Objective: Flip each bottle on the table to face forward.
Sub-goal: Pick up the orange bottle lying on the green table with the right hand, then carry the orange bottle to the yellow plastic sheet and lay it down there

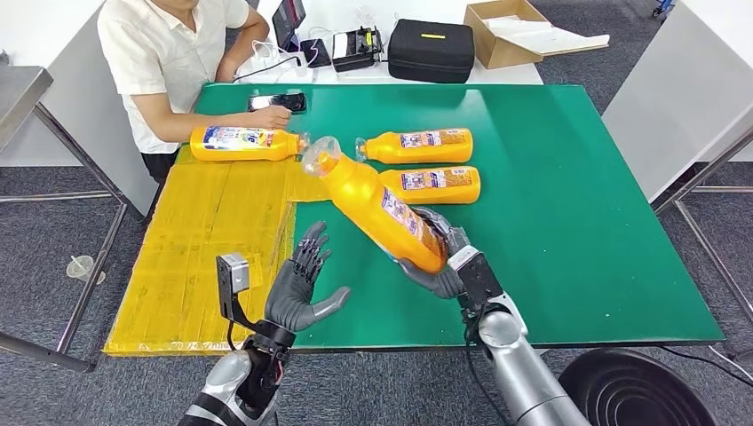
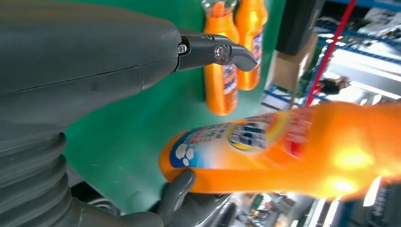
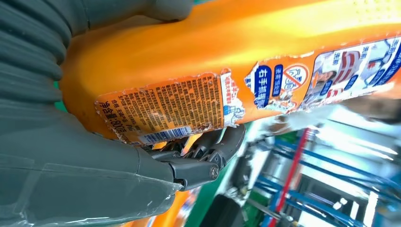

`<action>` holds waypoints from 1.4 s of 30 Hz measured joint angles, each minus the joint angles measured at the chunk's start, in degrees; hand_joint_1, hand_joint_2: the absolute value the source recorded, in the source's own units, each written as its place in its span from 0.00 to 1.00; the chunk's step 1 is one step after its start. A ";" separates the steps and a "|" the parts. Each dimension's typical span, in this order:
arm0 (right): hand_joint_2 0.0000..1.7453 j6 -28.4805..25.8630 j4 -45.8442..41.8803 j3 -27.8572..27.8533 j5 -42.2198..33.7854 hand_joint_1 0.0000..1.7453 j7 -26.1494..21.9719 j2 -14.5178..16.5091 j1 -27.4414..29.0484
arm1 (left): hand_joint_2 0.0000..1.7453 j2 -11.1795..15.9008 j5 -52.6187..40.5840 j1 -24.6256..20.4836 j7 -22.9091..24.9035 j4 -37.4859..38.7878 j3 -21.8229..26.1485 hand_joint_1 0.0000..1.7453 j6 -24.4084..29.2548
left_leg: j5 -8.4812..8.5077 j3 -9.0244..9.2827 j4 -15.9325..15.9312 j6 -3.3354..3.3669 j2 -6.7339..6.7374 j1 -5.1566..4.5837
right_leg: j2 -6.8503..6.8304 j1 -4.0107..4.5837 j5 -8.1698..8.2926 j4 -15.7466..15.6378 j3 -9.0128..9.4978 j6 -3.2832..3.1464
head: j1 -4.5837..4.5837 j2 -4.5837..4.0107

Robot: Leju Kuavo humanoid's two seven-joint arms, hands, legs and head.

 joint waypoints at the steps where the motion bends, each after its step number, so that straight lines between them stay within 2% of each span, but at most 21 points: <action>1: 1.00 0.17 -0.37 0.39 -0.55 1.00 -0.11 0.99 0.25 | 1.00 -0.03 1.03 -0.08 -0.32 0.03 -0.31 0.00 -0.25 | 0.00 0.00 0.00 0.00 -0.01 0.01 | -0.01 0.00 0.00 0.00 0.00 0.00 | 0.00 0.00; 4: 1.00 2.34 -0.37 2.20 -0.40 1.00 -1.46 2.44 0.83 | 1.00 -0.14 4.88 -0.10 -0.23 -0.27 -1.38 0.00 -3.32 | 0.00 -0.04 -0.01 0.00 -0.01 0.00 | 0.00 -0.02 0.00 0.00 0.01 0.00 | 0.02 0.00; 8: 1.00 4.89 0.77 6.06 -0.24 1.00 -5.51 3.11 1.31 | 1.00 -0.33 9.26 -0.23 0.19 -0.95 -3.36 0.00 -5.97 | -0.01 -0.05 0.00 0.01 -0.02 -0.05 | -0.01 -0.07 0.00 -0.01 0.00 0.01 | 0.03 0.00; 14: 1.00 4.96 0.81 10.95 -1.71 1.00 -6.51 3.40 1.22 | 1.00 -0.42 13.79 -1.79 0.30 -0.27 -3.72 0.00 -6.35 | 0.01 -0.04 0.00 0.00 -0.02 -0.03 | 0.00 -0.02 0.01 0.00 0.00 0.01 | 0.01 0.00; 19: 1.00 4.75 1.31 13.13 -1.56 1.00 -6.52 3.99 0.70 | 1.00 -1.30 13.32 -2.73 -3.56 0.15 -3.15 0.00 -4.29 | 0.01 -0.04 0.01 0.00 -0.01 -0.02 | 0.00 -0.02 0.02 0.00 0.01 0.01 | 0.01 0.00; 22: 1.00 4.72 1.67 13.88 -1.65 1.00 -6.60 4.13 0.27 | 1.00 -1.83 13.19 -2.18 -4.05 -1.59 -2.64 0.00 -3.20 | 0.01 -0.04 0.01 0.01 -0.01 -0.03 | 0.00 -0.04 0.02 0.00 0.00 0.01 | 0.01 0.00; 23: 1.00 4.72 1.74 14.09 -1.70 1.00 -6.64 4.13 0.13 | 1.00 -1.90 13.19 -1.92 -4.01 -2.29 -2.53 0.23 -3.02 | 0.01 -0.04 0.01 0.01 0.00 -0.03 | 0.01 -0.04 0.02 0.00 -0.01 0.01 | 0.01 0.00; 24: 1.00 4.74 1.80 14.24 -1.76 0.81 -6.68 4.14 0.02 | 1.00 -1.92 13.17 -1.66 -4.01 -2.85 -2.43 0.48 -2.83 | 0.00 -0.04 0.01 0.01 0.00 -0.03 | 0.01 -0.05 0.01 -0.01 -0.01 0.01 | 0.01 0.00; 26: 1.00 4.76 2.00 14.51 -1.90 0.37 -6.70 4.19 -0.15 | 1.00 -1.94 12.90 -1.16 -4.30 -3.71 -2.24 0.98 -2.40 | 0.00 -0.04 0.01 0.01 0.00 -0.03 | 0.01 -0.05 0.01 -0.01 -0.03 0.01 | 0.01 0.00; 27: 1.00 4.76 2.14 14.68 -1.99 0.15 -6.70 4.23 -0.19 | 1.00 -1.98 12.61 -0.99 -4.60 -4.05 -2.13 1.00 -2.15 | 0.00 -0.04 0.01 0.00 0.00 -0.03 | 0.01 -0.04 0.01 -0.01 -0.03 0.01 | 0.01 0.00; 28: 1.00 4.78 2.34 14.88 -2.09 0.08 -6.70 4.26 -0.22 | 1.00 -2.06 12.27 -0.90 -5.04 -4.33 -2.01 1.00 -1.91 | 0.00 -0.04 0.01 0.00 0.00 -0.02 | 0.01 -0.04 0.01 -0.01 -0.04 0.01 | 0.01 0.00; 31: 1.00 4.88 3.38 15.48 -2.50 0.00 -6.73 4.56 0.05 | 1.00 -2.58 11.21 -0.96 -6.48 -5.43 -1.63 1.00 -1.17 | 0.01 -0.04 0.01 0.00 -0.01 -0.02 | 0.00 -0.03 0.01 -0.01 -0.03 0.01 | 0.01 0.00; 37: 1.00 4.01 5.80 15.48 -2.68 0.00 -6.72 5.47 0.49 | 1.00 -3.35 9.66 -0.77 -7.82 -7.20 -1.24 1.00 0.99 | 0.01 -0.04 0.01 0.00 0.01 -0.02 | 0.01 -0.04 0.02 0.00 -0.03 0.01 | 0.01 0.00; 41: 0.00 2.26 7.31 15.35 -2.27 0.00 -6.73 6.18 1.06 | 1.00 -3.41 9.37 -0.34 -7.97 -8.29 -0.89 1.00 1.75 | 0.00 -0.05 0.01 0.00 0.00 -0.02 | 0.01 -0.04 0.01 0.00 -0.03 0.01 | 0.01 0.00; 42: 0.00 1.55 7.64 15.27 -2.01 0.00 -6.73 6.32 1.23 | 1.00 -3.42 9.26 -0.28 -8.01 -8.50 -0.84 1.00 2.07 | 0.00 -0.05 0.01 0.00 0.00 -0.02 | 0.01 -0.04 0.01 0.00 -0.03 0.01 | 0.01 0.00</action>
